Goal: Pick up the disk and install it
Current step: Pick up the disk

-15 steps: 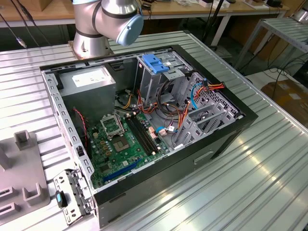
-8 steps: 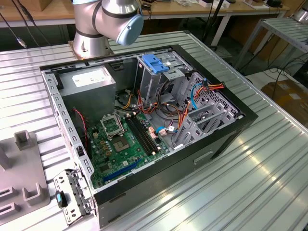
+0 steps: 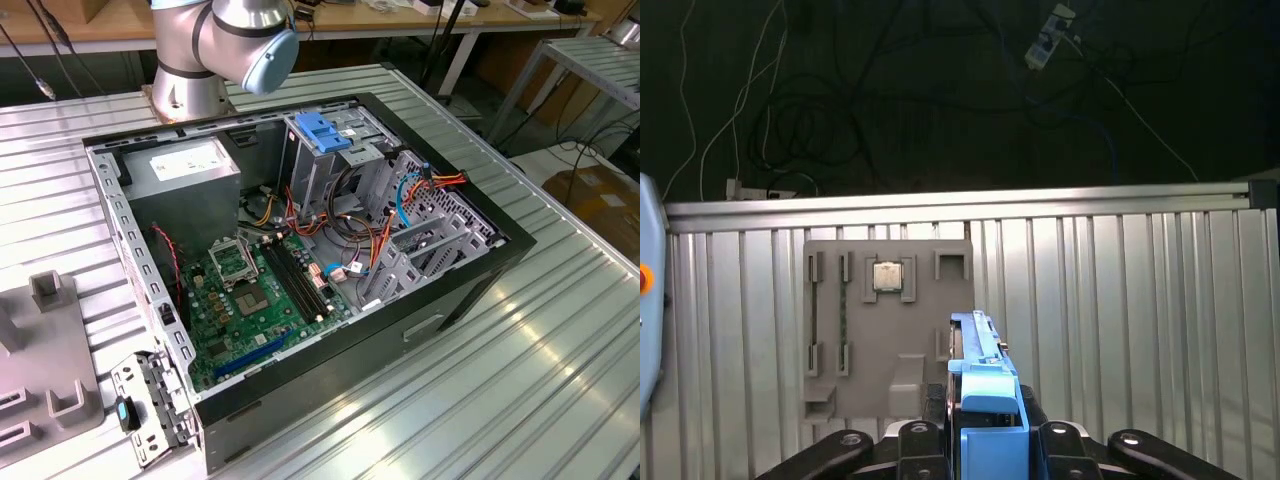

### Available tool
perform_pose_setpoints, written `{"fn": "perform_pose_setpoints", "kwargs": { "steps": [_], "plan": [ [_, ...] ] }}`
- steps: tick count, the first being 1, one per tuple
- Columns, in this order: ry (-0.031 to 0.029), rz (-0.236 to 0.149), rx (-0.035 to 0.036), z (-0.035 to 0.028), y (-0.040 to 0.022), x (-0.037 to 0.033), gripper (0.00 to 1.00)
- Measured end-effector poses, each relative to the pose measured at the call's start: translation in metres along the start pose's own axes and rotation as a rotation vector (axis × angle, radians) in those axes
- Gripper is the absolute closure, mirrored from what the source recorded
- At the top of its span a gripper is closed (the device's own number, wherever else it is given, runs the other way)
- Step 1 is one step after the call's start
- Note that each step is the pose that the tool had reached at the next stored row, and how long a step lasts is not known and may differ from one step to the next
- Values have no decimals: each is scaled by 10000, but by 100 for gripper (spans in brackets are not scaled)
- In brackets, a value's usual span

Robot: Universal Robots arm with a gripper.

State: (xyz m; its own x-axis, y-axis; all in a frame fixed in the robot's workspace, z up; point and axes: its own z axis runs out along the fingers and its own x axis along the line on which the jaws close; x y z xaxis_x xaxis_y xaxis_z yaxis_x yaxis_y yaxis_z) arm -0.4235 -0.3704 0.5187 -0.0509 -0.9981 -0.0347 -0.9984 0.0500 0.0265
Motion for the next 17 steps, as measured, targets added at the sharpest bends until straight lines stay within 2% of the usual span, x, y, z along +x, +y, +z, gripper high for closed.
{"fn": "perform_pose_setpoints", "kwargs": {
  "steps": [17],
  "plan": [
    [0,0,0,-3,-122,-6,63]
  ]
}}
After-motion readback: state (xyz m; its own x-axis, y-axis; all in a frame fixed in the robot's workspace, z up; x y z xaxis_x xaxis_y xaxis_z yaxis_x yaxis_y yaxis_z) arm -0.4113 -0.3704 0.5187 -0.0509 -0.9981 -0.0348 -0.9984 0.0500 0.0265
